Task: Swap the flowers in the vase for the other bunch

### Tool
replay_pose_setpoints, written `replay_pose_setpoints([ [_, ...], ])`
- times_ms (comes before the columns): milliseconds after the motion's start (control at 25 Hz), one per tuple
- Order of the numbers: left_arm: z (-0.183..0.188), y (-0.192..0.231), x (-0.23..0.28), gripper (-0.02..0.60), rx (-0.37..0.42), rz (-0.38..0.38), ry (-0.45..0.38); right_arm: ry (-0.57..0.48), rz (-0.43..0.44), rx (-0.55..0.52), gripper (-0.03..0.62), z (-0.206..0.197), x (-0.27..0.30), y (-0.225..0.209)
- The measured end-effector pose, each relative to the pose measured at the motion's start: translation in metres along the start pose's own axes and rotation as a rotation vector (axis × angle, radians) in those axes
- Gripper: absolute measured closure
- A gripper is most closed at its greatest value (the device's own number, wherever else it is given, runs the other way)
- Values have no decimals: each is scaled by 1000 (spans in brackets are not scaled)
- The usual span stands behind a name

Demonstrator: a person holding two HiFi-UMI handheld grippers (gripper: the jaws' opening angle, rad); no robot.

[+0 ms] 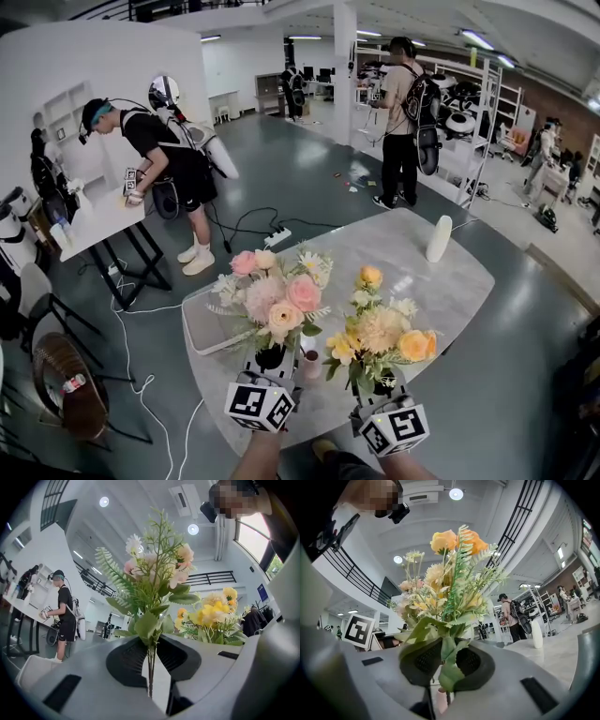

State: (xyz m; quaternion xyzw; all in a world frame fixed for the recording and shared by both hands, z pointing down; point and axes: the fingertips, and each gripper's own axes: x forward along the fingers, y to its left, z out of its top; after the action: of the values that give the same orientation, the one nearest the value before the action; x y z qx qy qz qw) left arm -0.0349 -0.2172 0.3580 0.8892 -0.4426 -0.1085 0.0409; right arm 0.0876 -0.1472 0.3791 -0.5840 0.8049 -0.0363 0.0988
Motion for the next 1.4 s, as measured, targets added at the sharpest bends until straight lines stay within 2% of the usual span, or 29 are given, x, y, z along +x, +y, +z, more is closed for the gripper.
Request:
replay_pose_setpoints([
  [400, 3, 3, -13, 506, 17, 40, 1, 1, 25, -8, 522, 5, 2, 2],
  [880, -6, 14, -24, 506, 13, 142, 8, 0, 77, 4, 522, 9, 21, -9],
  [1120, -14, 41, -51, 506, -1, 172, 25, -4, 108, 12, 522, 2, 42, 28],
  [1400, -30, 48, -50, 506, -9, 201, 44, -18, 136, 28, 522, 4, 65, 25],
])
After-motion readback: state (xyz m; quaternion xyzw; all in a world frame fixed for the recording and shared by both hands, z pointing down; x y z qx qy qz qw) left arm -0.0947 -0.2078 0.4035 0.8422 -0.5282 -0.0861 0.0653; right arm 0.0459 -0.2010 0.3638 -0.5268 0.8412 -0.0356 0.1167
